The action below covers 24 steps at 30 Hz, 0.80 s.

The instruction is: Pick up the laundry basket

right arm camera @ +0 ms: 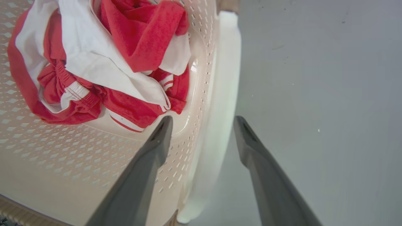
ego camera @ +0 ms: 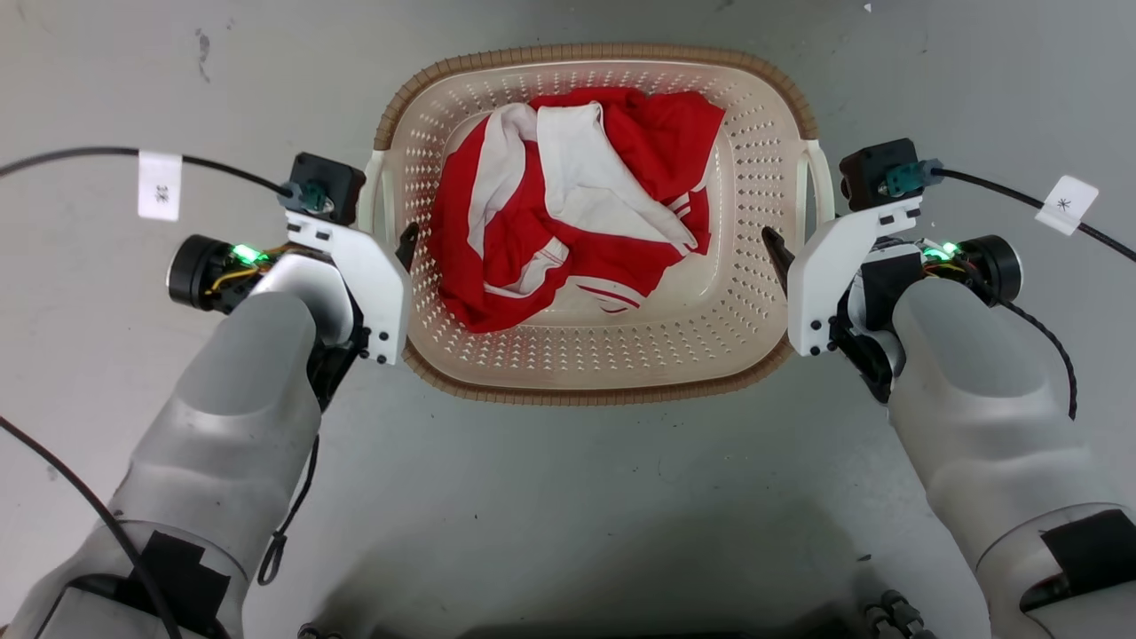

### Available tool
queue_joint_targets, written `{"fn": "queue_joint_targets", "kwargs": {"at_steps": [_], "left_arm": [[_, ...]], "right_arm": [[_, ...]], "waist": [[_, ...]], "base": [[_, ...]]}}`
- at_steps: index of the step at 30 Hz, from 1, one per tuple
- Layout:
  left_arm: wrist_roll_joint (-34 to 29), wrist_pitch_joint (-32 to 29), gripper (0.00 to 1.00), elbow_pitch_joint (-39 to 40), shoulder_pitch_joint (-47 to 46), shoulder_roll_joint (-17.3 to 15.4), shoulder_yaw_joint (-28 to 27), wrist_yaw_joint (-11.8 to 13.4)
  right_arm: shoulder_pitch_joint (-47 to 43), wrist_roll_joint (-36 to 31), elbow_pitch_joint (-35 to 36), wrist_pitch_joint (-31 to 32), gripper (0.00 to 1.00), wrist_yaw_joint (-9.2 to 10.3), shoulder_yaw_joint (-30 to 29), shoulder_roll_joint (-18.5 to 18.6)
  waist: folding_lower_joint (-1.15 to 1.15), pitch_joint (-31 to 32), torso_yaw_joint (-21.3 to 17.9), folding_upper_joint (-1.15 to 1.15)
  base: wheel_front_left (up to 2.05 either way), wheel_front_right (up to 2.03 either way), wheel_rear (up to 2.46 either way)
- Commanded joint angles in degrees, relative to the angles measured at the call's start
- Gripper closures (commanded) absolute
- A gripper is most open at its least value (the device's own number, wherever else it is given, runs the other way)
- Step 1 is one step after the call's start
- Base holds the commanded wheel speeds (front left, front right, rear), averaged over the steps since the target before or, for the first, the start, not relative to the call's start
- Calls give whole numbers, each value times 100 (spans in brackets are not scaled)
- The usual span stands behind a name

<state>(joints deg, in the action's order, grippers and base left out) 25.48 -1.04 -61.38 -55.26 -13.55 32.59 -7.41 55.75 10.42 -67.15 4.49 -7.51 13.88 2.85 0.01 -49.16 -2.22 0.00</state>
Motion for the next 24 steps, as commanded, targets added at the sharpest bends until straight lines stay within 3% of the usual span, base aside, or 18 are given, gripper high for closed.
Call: {"fn": "queue_joint_targets", "kwargs": {"at_steps": [1,8,21,22,23,24], "left_arm": [[121,-92,0,71,-81,-54,134,-2],[844,-523,0,298,-280,-336,846,-2],[1605,-425,0,271,-491,-463,1662,-2],[1727,-456,86,275,-478,-425,1673,-2],[1837,-555,100,295,-448,-383,1733,-2],[1913,-619,100,341,-433,-383,1805,-2]], "right_arm": [[138,119,-46,73,0,4,28,8],[401,208,-326,343,0,4,221,5],[587,281,-534,494,0,4,230,3],[560,343,-558,576,22,4,204,4],[530,373,-563,645,97,3,236,3],[534,392,-565,682,100,3,245,3]], "waist": [[-1,-36,12,0],[-1,-154,49,0],[-1,-216,128,0],[-1,-220,139,0],[-1,-222,155,0],[-1,-228,166,0]], "base": [[0,0,0],[0,0,0],[0,0,0],[0,0,0],[0,0,0],[0,0,0]]}}
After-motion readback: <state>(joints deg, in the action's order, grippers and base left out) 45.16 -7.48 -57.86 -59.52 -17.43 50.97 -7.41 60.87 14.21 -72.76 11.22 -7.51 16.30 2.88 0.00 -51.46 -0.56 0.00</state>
